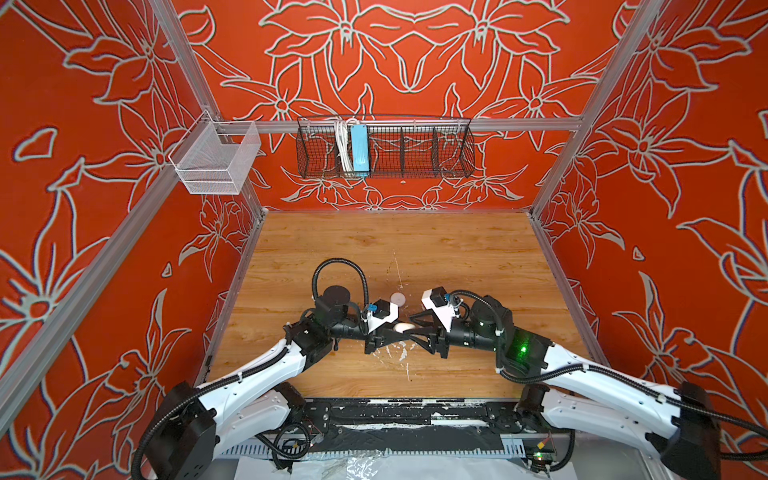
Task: Insert the wireless bluetooth earbuds into the charging case
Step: 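Close the right gripper on the case lid beside the left gripper, then pull the case lid open with the right gripper while the left gripper holds the case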
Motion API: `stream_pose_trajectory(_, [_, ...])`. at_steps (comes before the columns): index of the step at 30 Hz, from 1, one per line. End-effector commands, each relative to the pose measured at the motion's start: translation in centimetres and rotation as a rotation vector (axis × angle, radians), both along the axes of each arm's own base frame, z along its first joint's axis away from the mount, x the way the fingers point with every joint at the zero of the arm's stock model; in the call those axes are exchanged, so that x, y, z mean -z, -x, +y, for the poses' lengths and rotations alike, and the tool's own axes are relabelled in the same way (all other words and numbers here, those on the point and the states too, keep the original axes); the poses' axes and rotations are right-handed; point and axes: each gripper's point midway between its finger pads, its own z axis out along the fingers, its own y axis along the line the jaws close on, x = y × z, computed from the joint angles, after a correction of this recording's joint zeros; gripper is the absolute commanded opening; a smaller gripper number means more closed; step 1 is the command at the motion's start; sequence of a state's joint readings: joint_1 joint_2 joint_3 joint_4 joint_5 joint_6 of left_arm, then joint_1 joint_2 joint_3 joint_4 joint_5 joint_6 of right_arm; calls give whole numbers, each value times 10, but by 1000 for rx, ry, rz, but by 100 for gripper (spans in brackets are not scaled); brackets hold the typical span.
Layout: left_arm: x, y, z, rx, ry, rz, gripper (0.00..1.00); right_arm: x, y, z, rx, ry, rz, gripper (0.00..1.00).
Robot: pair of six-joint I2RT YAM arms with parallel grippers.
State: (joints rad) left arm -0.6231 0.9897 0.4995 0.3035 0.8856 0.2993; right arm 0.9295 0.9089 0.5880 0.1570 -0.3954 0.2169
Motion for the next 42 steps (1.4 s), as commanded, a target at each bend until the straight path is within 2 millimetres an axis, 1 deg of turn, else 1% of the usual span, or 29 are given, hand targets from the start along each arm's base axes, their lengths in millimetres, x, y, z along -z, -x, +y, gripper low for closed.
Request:
stream_pose_trajectory(1, [-22, 10, 0, 39, 59, -95, 0, -19, 6, -3, -20, -47, -36, 48])
stream_pose_trajectory(4, [-25, 15, 0, 51, 66, -104, 0, -25, 9, -7, -18, -80, -44, 48])
stream_pose_trajectory(10, [-32, 22, 1, 66, 84, -123, 0, -35, 21, -5, -75, -130, -36, 47])
stream_pose_trajectory(15, [-33, 22, 1, 65, 84, -124, 0, -35, 23, -5, -88, -137, -31, 47])
stream_pose_trajectory(19, [-35, 18, 2, 36, 82, -118, 0, -34, 25, -2, -109, -143, -26, 47])
stream_pose_trajectory(28, [-43, 23, 3, 43, 101, -119, 0, -28, 23, 4, -120, -124, -7, 47])
stream_pose_trajectory(31, [-44, 23, 3, 43, 102, -121, 0, -27, 23, 6, -124, -122, -2, 43])
stream_pose_trajectory(33, [-44, 23, 3, 45, 100, -120, 0, -26, 23, 6, -126, -122, 0, 38])
stream_pose_trajectory(42, [-43, 24, 2, 52, 99, -112, 0, -26, 23, 8, -129, -127, 9, 30])
